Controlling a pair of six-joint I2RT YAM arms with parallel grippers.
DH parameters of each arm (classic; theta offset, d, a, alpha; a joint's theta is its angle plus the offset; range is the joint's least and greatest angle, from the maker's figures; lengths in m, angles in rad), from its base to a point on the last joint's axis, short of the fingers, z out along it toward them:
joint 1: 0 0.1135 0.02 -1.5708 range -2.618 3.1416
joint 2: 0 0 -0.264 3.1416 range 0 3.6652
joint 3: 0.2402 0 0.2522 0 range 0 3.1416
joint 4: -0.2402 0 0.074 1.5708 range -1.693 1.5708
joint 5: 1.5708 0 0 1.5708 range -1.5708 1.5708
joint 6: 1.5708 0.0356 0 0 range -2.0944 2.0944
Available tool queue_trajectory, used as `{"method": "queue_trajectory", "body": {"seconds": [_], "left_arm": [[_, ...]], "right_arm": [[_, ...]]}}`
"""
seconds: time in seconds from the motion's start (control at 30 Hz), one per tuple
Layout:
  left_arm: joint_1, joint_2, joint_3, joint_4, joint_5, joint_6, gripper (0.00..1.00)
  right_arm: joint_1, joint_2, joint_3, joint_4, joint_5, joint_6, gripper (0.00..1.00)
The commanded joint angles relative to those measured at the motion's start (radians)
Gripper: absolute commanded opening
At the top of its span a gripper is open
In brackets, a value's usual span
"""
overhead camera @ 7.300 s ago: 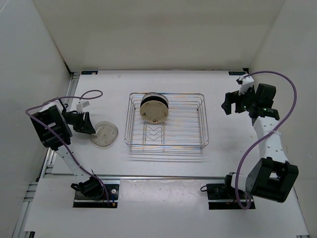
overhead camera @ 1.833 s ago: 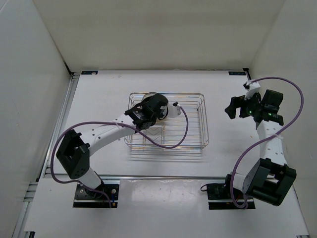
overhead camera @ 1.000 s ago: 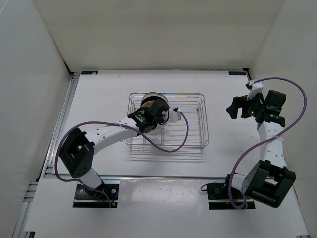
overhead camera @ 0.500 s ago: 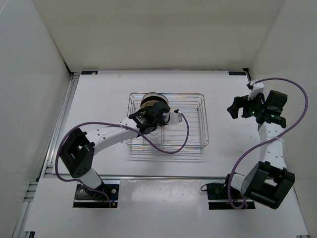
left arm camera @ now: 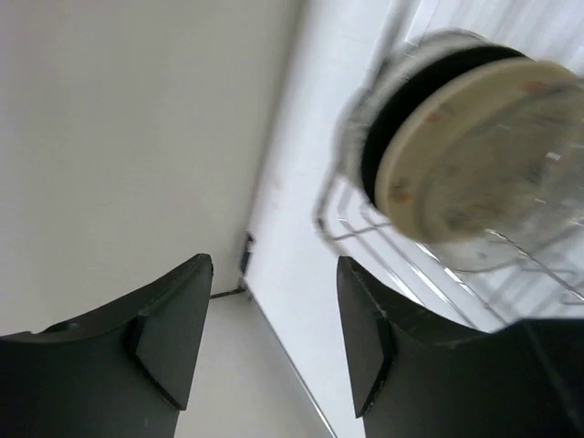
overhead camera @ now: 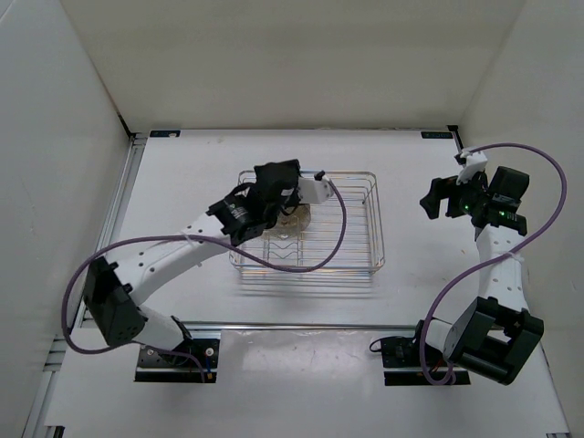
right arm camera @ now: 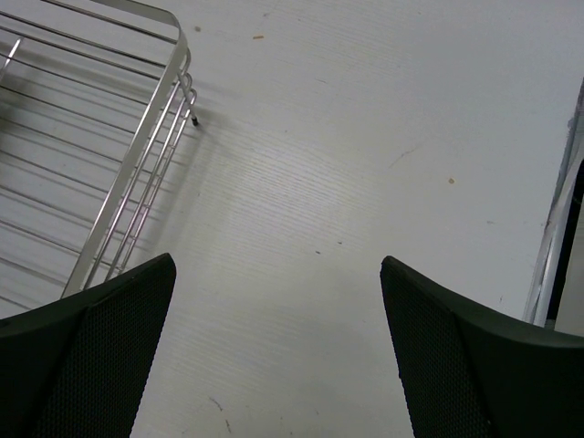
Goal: Load the plates into the dish rack
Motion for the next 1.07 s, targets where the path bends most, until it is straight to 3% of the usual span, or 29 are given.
{"method": "queue_trajectory", "body": {"seconds": [0.0, 0.13, 0.23, 0.27, 0.3, 0.47, 0.73, 1.03], "left_arm": [[0.024, -0.113, 0.104, 0.015, -0.064, 0.029, 0.69], [0.217, -0.190, 0.144, -0.009, 0.005, -0.130, 0.76], [0.459, -0.251, 0.134, -0.168, 0.228, -0.372, 0.82], [0.592, -0.282, 0.110, -0.204, 0.306, -0.424, 0.85], [0.652, -0.299, 0.081, -0.221, 0.442, -0.505, 0.87], [0.922, -0.340, -0.169, -0.221, 0.736, -0.607, 0.99], [1.067, -0.287, -0.316, -0.144, 0.965, -0.702, 0.99], [1.108, -0.257, -0.366, -0.117, 0.987, -0.692, 0.99]], "right_arm": [[-0.004, -0.023, 0.000, -0.006, 0.067, -0.024, 0.95], [0.014, 0.001, 0.018, 0.003, 0.233, -0.004, 1.00], [0.024, 0.029, 0.044, -0.010, 0.258, 0.016, 1.00], [0.024, 0.029, 0.044, -0.010, 0.302, 0.016, 1.00], [0.042, 0.029, 0.044, -0.020, 0.331, 0.025, 1.00], [0.140, 0.038, 0.054, -0.001, 0.511, 0.025, 1.00], [0.289, 0.018, 0.029, 0.039, 0.730, 0.093, 1.00], [0.333, 0.008, -0.005, 0.048, 0.732, 0.062, 1.00]]}}
